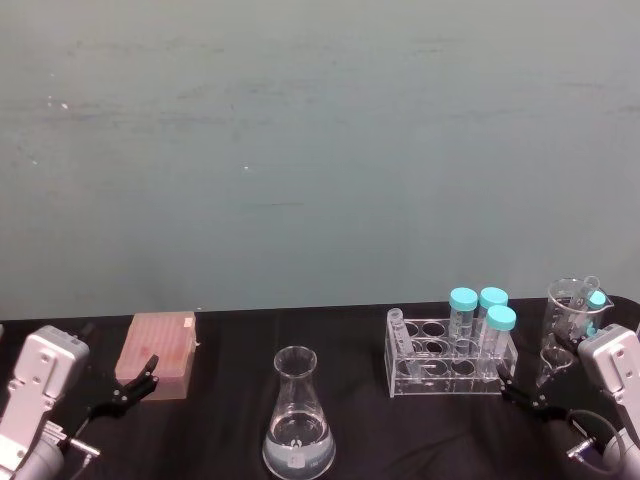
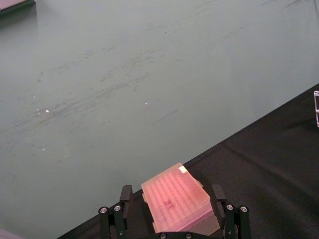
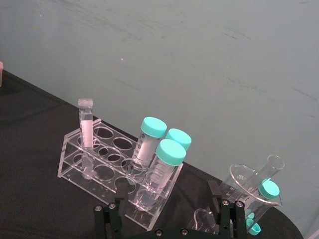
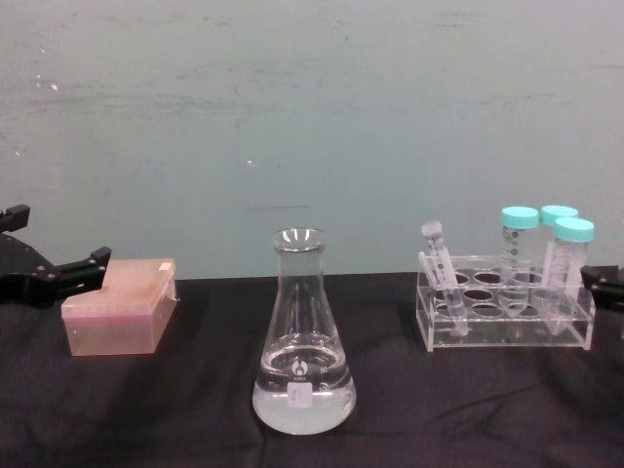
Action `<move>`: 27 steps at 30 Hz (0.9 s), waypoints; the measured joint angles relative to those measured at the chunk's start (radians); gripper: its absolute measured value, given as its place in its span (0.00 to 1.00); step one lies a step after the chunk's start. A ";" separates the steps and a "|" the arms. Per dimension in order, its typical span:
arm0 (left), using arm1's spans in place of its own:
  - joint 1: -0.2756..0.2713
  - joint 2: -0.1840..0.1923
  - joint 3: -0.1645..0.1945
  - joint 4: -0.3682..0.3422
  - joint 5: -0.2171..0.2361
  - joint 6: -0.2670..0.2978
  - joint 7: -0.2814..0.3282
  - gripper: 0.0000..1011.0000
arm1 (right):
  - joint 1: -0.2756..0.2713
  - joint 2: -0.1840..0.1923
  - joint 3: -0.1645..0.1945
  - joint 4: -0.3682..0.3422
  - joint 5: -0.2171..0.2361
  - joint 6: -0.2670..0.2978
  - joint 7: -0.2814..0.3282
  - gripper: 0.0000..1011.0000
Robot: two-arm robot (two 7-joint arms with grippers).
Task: Pour the liquid from the test tube into the beaker using one hand.
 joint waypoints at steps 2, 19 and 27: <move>0.000 0.000 0.000 0.000 0.000 0.000 0.000 0.99 | 0.000 0.000 0.000 0.000 0.000 0.000 0.000 0.99; 0.000 0.000 0.000 0.000 0.000 0.000 0.000 0.99 | 0.070 -0.022 0.001 0.024 -0.100 -0.006 0.057 0.99; 0.000 0.000 0.000 0.000 0.000 0.000 0.000 0.99 | 0.146 -0.052 -0.001 0.096 -0.090 -0.030 0.161 0.99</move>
